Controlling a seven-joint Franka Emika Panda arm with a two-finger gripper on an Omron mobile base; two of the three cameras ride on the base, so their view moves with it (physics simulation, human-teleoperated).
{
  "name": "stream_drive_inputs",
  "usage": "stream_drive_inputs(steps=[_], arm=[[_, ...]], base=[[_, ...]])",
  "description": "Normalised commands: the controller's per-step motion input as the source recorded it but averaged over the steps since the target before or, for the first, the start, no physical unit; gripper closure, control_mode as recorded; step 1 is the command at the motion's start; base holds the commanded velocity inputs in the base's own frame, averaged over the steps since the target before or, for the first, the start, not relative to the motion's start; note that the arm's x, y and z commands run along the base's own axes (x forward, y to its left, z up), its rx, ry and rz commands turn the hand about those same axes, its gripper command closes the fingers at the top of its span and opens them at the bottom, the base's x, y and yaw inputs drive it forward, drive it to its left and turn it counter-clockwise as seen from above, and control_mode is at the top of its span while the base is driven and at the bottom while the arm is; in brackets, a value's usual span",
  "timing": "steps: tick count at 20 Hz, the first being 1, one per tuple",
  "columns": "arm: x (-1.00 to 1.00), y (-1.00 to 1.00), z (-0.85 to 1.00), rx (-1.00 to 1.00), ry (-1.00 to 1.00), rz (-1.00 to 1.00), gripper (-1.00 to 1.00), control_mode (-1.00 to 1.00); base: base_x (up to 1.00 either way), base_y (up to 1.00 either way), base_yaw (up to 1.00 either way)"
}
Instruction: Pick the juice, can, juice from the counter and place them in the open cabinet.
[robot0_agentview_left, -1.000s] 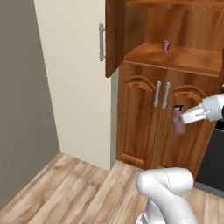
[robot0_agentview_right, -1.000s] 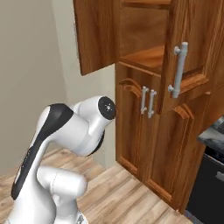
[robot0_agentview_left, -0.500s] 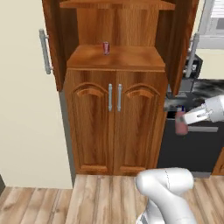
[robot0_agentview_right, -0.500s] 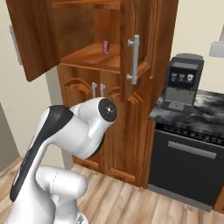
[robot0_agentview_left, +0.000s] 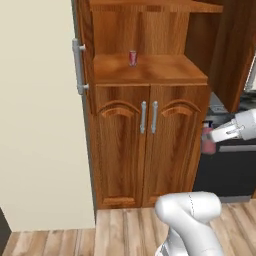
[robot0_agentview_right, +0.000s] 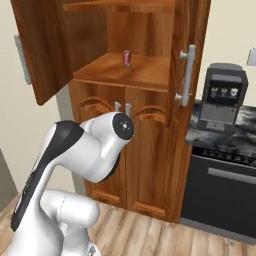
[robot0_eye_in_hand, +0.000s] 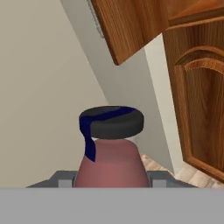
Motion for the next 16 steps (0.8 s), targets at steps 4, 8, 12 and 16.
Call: stream_drive_inputs(steps=[4,8,12,16], arm=[[0.0,0.0,0.0,0.0,0.0,0.0,1.0,1.0],[0.0,0.0,0.0,0.0,0.0,0.0,1.0,1.0],[0.0,0.0,0.0,0.0,0.0,0.0,1.0,1.0],[0.0,0.0,0.0,0.0,0.0,0.0,1.0,1.0]], base=[[0.71,0.34,-0.27],[0.77,0.14,-0.17],[0.66,0.16,-0.04],[0.6,0.16,0.0]])
